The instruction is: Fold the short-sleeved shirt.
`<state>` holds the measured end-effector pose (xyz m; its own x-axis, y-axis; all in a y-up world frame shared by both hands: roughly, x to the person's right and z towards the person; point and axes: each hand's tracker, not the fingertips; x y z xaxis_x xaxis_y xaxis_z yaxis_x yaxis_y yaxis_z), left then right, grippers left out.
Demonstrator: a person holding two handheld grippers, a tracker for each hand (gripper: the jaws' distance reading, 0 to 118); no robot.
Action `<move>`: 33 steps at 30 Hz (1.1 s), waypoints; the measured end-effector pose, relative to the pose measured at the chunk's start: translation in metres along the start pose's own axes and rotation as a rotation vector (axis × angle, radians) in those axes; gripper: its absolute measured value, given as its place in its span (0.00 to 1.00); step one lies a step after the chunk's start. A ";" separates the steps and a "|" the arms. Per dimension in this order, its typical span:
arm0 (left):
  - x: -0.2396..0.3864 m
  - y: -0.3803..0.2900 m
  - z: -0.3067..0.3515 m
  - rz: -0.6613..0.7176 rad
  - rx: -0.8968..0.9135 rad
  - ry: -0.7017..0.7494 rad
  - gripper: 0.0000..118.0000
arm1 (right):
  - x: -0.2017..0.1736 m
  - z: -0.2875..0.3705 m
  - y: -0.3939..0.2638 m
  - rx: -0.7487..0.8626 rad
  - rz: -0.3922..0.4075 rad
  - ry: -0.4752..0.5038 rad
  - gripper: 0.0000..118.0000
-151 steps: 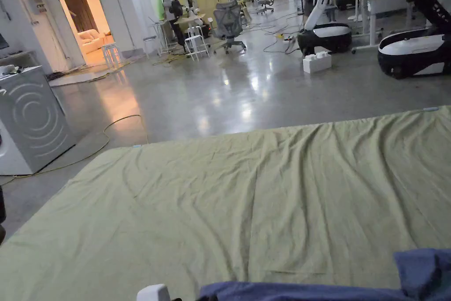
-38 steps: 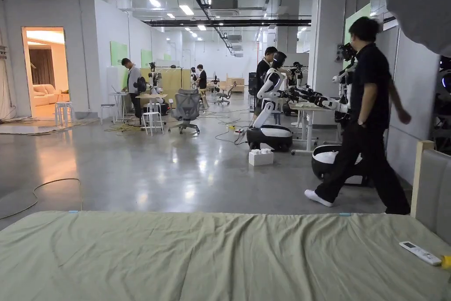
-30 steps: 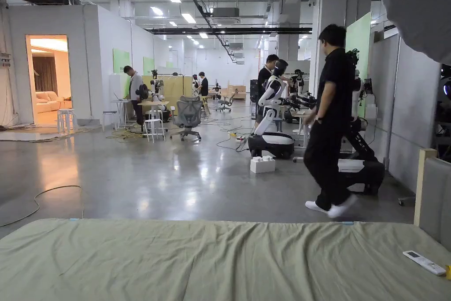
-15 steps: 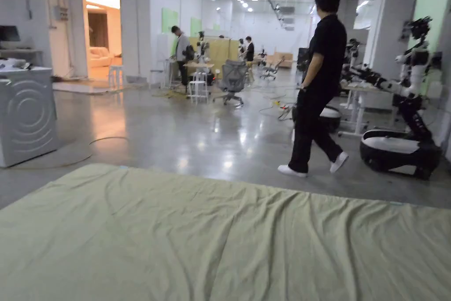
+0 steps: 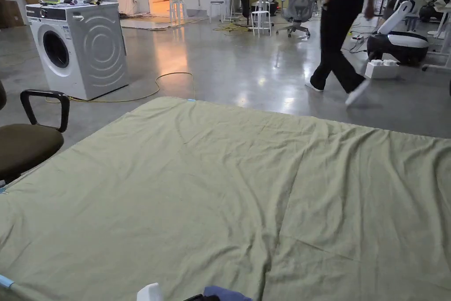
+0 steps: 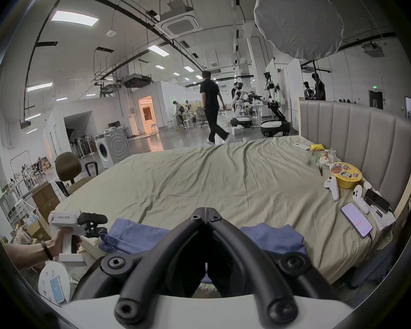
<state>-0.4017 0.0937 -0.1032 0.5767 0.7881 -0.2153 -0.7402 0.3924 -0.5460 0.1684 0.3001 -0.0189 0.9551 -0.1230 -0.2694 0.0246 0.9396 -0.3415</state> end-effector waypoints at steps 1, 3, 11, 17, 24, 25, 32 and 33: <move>-0.005 0.000 -0.009 0.082 -0.054 -0.002 0.71 | -0.001 0.000 0.000 -0.008 0.002 -0.007 0.00; -0.008 0.001 -0.012 0.099 -0.042 -0.057 0.61 | 0.000 -0.001 -0.002 -0.023 0.003 -0.010 0.00; -0.004 0.001 -0.022 0.128 -0.102 -0.044 0.11 | -0.004 -0.003 -0.005 -0.060 0.021 -0.006 0.00; 0.000 0.027 0.019 0.121 -0.012 -0.048 0.09 | 0.001 -0.005 -0.008 -0.067 -0.003 0.007 0.00; 0.022 0.058 0.072 -0.033 0.088 0.052 0.09 | 0.016 -0.006 -0.024 -0.078 -0.067 0.040 0.00; 0.033 0.057 0.071 -0.084 0.085 0.057 0.09 | 0.018 -0.005 -0.027 -0.079 -0.068 0.037 0.00; 0.136 -0.017 0.002 -0.158 -0.033 -0.200 0.09 | 0.026 0.006 -0.030 -0.059 -0.117 0.026 0.00; 0.153 -0.034 -0.016 -0.169 -0.069 -0.225 0.09 | 0.028 0.010 -0.031 -0.055 -0.115 0.018 0.00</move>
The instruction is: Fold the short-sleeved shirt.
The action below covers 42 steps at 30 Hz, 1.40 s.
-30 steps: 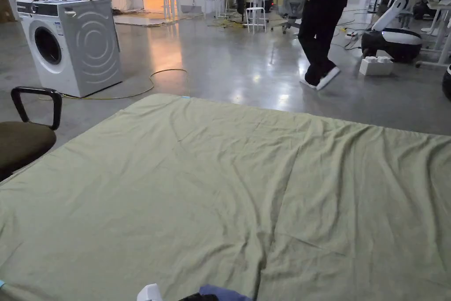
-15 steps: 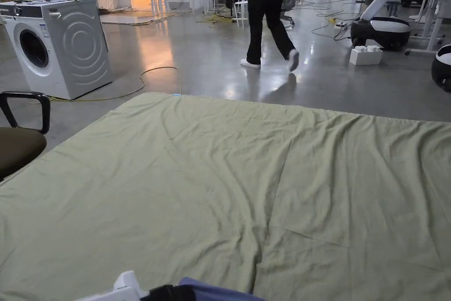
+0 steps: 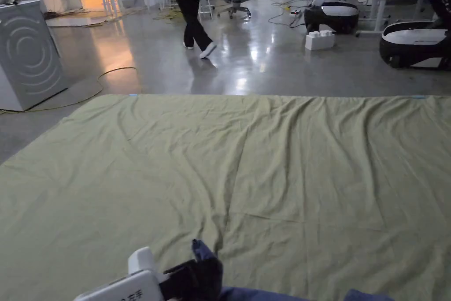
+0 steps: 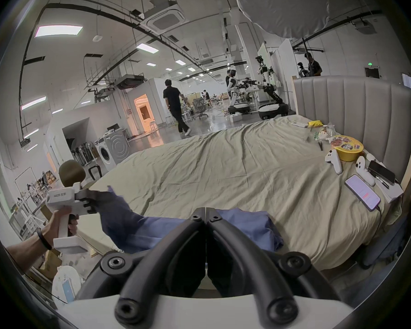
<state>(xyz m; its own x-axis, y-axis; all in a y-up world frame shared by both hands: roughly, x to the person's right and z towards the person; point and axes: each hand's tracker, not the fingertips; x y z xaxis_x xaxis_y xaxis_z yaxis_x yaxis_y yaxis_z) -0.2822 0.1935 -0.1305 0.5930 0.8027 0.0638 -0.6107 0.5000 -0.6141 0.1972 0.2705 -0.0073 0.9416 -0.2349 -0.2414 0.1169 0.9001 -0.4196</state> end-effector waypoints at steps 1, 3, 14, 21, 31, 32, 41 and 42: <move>0.013 -0.014 -0.025 -0.009 -0.044 -0.012 0.09 | 0.002 0.004 -0.001 0.002 0.001 -0.007 0.00; 0.031 -0.040 -0.070 -0.055 -0.142 -0.009 0.09 | 0.006 0.010 -0.003 0.004 0.000 -0.025 0.00; 0.077 -0.100 -0.141 -0.400 -0.336 0.212 0.68 | 0.045 0.036 -0.024 -0.028 -0.057 -0.141 0.00; 0.041 -0.053 -0.059 -0.076 -0.098 0.262 0.54 | 0.040 0.025 -0.026 -0.019 -0.059 -0.072 0.00; -0.007 -0.131 -0.161 0.058 -0.371 0.149 0.02 | 0.035 0.032 -0.035 -0.042 -0.059 -0.090 0.00; -0.005 -0.138 -0.161 0.004 -0.334 0.185 0.02 | 0.036 0.033 -0.036 -0.047 -0.057 -0.099 0.00; 0.000 -0.064 -0.069 -0.021 -0.121 0.003 0.62 | 0.039 0.030 -0.035 -0.049 -0.083 -0.092 0.00; -0.007 -0.052 -0.053 0.021 -0.071 0.001 0.76 | 0.039 0.027 -0.035 -0.052 -0.088 -0.083 0.00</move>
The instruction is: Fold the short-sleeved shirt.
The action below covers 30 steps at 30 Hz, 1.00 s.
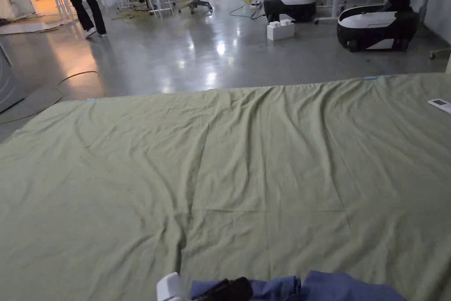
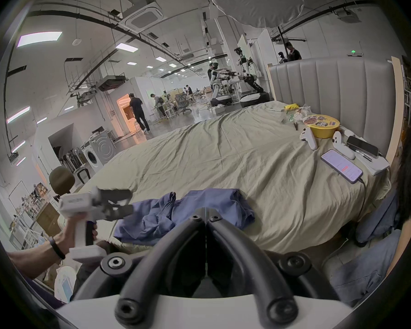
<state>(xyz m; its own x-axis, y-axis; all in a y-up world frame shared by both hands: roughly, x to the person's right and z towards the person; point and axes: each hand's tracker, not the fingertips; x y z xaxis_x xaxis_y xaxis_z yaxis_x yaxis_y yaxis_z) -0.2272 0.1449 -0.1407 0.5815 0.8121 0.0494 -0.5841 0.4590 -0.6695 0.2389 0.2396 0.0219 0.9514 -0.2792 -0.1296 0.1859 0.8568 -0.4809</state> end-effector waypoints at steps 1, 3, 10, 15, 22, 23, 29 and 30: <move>-0.009 0.009 0.015 0.048 0.048 0.006 0.84 | -0.001 -0.002 0.000 -0.005 -0.002 0.005 0.00; -0.030 0.022 0.034 0.139 0.053 0.053 0.85 | -0.006 -0.006 0.000 -0.019 0.007 0.000 0.00; -0.079 -0.009 0.007 0.299 -0.037 0.129 0.63 | -0.024 -0.008 0.001 -0.023 0.064 0.033 0.00; -0.078 -0.019 -0.015 0.344 -0.027 0.174 0.10 | -0.023 -0.001 0.003 -0.010 0.081 0.032 0.00; -0.049 0.021 0.063 0.212 0.140 0.111 0.10 | -0.006 0.004 0.003 0.009 0.019 0.021 0.00; -0.043 0.031 0.078 0.168 0.158 0.141 0.10 | -0.005 0.003 0.002 0.009 0.012 0.023 0.00; 0.025 0.043 0.097 -0.123 0.183 0.262 0.10 | -0.001 -0.007 -0.005 0.003 0.014 0.019 0.00; 0.037 0.037 0.085 -0.138 0.148 0.230 0.10 | -0.002 -0.006 -0.005 0.004 0.008 0.017 0.00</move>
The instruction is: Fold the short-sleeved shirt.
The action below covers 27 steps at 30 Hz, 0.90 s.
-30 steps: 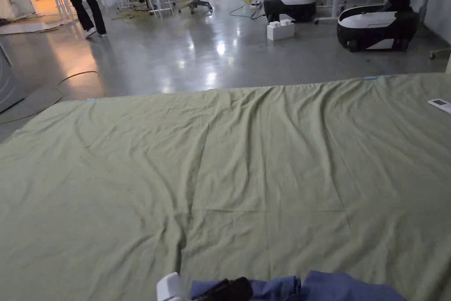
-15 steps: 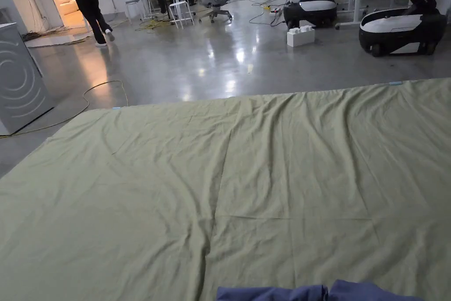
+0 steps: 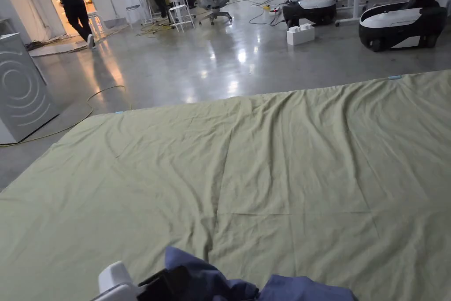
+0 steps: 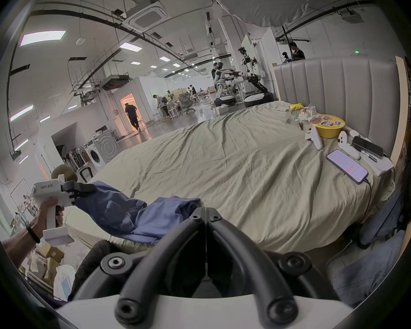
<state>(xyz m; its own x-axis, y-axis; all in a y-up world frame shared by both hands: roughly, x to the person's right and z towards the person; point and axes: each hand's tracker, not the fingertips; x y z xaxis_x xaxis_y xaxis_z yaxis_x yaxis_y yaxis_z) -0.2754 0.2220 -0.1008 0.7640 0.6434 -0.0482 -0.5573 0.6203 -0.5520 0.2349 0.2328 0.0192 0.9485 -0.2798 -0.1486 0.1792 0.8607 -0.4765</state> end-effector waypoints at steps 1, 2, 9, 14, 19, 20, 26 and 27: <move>0.020 -0.013 -0.014 -0.023 -0.027 -0.017 0.10 | 0.000 0.001 0.000 -0.001 -0.005 0.000 0.00; 0.040 -0.028 -0.030 -0.069 -0.050 -0.003 0.10 | -0.001 0.004 0.001 0.000 -0.004 0.002 0.00; 0.107 -0.120 -0.142 -0.142 -0.318 -0.053 0.14 | 0.011 0.036 0.000 0.048 -0.060 -0.054 0.00; 0.118 -0.130 -0.142 -0.160 -0.355 -0.134 0.75 | 0.030 0.043 -0.008 0.036 -0.087 -0.105 0.00; 0.105 -0.102 -0.120 -0.057 -0.270 -0.158 0.23 | 0.040 0.045 -0.012 0.028 -0.094 -0.061 0.00; 0.103 -0.100 -0.122 -0.034 -0.267 -0.163 0.07 | 0.040 0.045 -0.013 0.025 -0.091 -0.057 0.00; 0.089 -0.152 -0.195 -0.072 -0.493 -0.096 0.07 | 0.034 0.042 -0.014 -0.017 -0.063 -0.085 0.00; 0.086 -0.161 -0.202 -0.109 -0.520 -0.070 0.04 | 0.034 0.041 -0.016 -0.024 -0.069 -0.081 0.00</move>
<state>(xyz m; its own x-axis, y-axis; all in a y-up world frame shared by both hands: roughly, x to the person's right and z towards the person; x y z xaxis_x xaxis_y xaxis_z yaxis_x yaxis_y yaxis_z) -0.0543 0.0873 -0.1843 0.7754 0.6266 0.0783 -0.2276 0.3930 -0.8909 0.2750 0.2272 0.0573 0.9524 -0.3015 -0.0446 0.2392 0.8301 -0.5038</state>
